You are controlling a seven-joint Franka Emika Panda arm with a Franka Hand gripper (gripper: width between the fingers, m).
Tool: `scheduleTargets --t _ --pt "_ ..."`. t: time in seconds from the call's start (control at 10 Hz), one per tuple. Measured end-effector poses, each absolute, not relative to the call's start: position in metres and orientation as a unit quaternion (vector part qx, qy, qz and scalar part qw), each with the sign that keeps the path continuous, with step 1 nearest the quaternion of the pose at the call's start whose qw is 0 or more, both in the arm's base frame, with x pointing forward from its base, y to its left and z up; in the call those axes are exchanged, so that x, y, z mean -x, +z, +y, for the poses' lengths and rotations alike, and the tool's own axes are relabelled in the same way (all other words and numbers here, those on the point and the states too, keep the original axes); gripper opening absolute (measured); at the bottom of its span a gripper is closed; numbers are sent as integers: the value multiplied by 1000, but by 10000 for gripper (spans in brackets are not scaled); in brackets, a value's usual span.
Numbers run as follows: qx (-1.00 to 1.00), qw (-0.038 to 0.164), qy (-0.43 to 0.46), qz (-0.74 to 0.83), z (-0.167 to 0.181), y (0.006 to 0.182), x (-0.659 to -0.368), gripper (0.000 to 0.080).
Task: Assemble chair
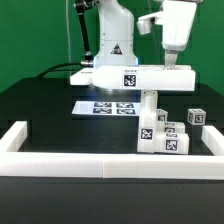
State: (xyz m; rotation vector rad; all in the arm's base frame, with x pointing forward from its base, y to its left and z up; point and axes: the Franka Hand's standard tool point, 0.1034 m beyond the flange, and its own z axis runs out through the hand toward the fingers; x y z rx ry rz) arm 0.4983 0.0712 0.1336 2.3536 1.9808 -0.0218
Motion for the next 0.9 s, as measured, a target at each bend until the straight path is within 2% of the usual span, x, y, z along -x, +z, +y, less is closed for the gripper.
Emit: scheduleTargets --t 0.9 --pt "-763 33 -3 646 75 129 -499 288"
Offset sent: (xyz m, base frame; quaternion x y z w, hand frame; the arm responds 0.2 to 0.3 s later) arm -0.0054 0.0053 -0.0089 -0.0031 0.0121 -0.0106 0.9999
